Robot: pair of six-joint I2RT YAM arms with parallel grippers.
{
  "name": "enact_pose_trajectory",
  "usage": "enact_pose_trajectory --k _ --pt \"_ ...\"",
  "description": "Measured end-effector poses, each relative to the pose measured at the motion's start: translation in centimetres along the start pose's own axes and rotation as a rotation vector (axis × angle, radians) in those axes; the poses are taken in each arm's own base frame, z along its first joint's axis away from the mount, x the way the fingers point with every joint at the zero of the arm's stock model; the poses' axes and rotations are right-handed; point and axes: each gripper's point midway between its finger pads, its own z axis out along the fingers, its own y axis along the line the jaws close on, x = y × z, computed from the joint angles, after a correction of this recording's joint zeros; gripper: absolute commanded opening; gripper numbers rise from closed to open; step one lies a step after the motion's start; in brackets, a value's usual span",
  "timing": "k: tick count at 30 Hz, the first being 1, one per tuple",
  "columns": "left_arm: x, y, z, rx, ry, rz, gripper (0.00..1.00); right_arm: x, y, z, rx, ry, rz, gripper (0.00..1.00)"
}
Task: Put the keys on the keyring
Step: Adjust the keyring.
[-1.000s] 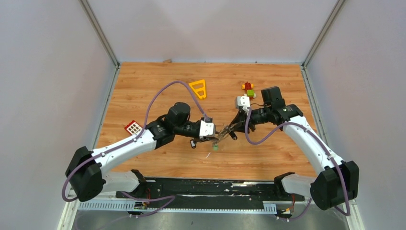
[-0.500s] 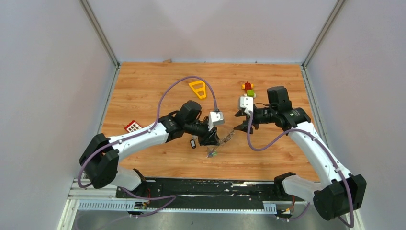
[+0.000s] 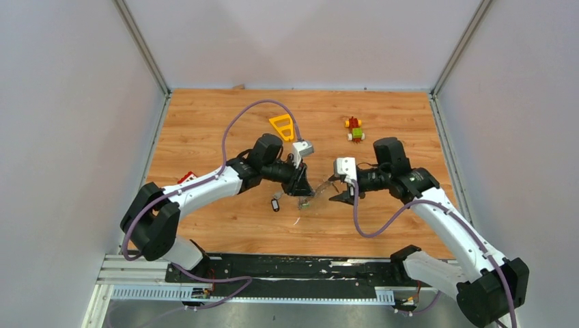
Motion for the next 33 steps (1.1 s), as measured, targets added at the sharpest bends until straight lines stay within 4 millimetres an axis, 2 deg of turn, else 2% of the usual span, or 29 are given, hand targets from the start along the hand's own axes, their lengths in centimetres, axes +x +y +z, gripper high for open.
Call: enact_pose_trajectory --k 4,7,17,26,30,33 --pt "-1.2 -0.1 0.0 0.003 -0.044 -0.061 0.00 -0.1 1.9 1.9 -0.056 0.020 -0.060 0.58" --pt "-1.7 -0.4 0.1 0.019 -0.060 -0.094 0.00 -0.2 2.4 2.8 -0.056 0.042 -0.125 0.58" --pt "-2.2 -1.4 0.4 0.074 -0.070 -0.164 0.00 1.8 1.1 4.1 0.034 0.190 -0.328 0.57" --pt "-2.3 -1.9 0.3 0.103 -0.073 -0.167 0.00 3.7 -0.8 4.2 0.124 0.268 -0.388 0.35" --pt "-2.4 -1.7 0.3 0.100 -0.079 -0.167 0.00 3.6 -1.2 4.2 0.145 0.275 -0.401 0.26" --pt "-2.6 -1.5 0.2 0.097 -0.087 -0.161 0.00 3.5 -1.3 4.1 0.151 0.276 -0.407 0.23"
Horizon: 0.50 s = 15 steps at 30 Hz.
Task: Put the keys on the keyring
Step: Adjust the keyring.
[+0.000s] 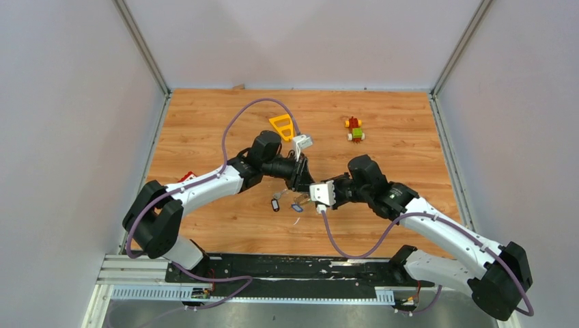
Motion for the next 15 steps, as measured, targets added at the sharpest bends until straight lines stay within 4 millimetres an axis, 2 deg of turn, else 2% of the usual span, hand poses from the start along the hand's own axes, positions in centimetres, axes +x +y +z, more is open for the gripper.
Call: enact_pose_trajectory --k 11,15 --pt "-0.36 0.01 0.07 0.005 -0.013 0.016 0.00 -0.07 -0.25 -0.53 0.013 0.009 -0.040 0.20" --pt "-0.45 -0.02 0.12 0.006 -0.016 0.028 0.00 0.07 -0.26 -0.74 0.013 0.019 -0.063 0.13"
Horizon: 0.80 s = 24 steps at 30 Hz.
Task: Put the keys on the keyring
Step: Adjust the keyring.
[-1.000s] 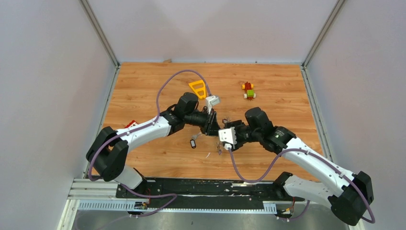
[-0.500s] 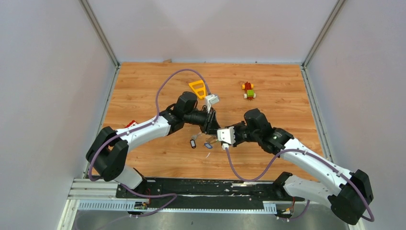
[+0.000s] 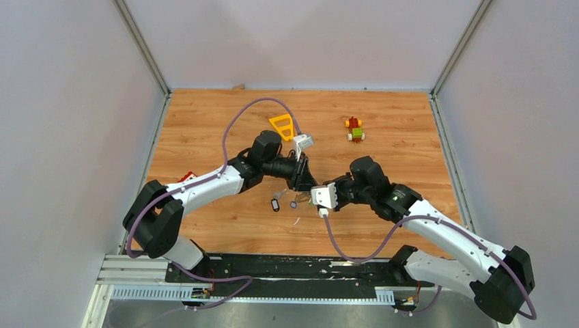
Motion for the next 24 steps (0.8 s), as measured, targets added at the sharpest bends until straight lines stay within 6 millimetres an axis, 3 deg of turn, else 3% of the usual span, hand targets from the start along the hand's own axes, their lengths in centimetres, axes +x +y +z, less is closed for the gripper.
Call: enact_pose_trajectory --k 6,11,20,24 --pt "-0.09 -0.06 0.07 0.002 -0.003 0.011 0.00 -0.04 0.06 -0.43 0.000 0.005 -0.024 0.01" --pt "-0.31 -0.27 0.16 0.012 -0.011 0.020 0.02 -0.13 0.12 -0.92 0.027 -0.004 -0.035 0.00" --pt "0.09 -0.33 0.30 0.037 -0.015 0.044 0.39 -0.27 0.60 -0.90 0.032 -0.027 -0.040 0.00" --pt "0.39 -0.06 -0.17 0.035 0.005 0.159 0.60 -0.39 0.81 -0.89 0.020 -0.045 -0.032 0.00"
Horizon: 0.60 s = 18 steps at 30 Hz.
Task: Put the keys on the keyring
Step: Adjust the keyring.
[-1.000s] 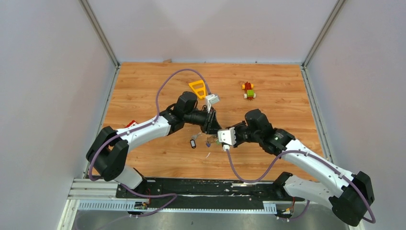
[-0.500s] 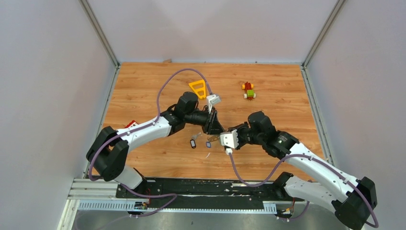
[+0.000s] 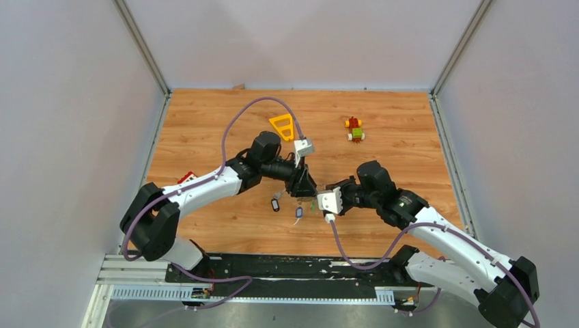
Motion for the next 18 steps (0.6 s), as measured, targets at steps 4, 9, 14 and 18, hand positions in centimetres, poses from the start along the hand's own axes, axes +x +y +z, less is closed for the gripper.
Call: enact_pose_trajectory --k 4,9,14,18 --pt "-0.1 -0.2 -1.4 -0.009 0.040 0.208 0.74 -0.1 0.4 0.0 -0.018 -0.019 0.017 0.00" --pt "-1.8 -1.9 -3.9 -0.001 0.020 0.545 0.77 -0.6 1.3 0.1 -0.058 -0.051 0.048 0.00" --pt "-1.9 -2.1 -4.5 0.014 0.030 0.748 0.75 -1.1 2.0 0.3 -0.095 -0.083 0.074 0.00" --pt "-1.3 -0.9 -4.0 0.023 0.059 0.852 0.71 -1.2 2.3 0.4 -0.111 -0.097 0.089 0.00"
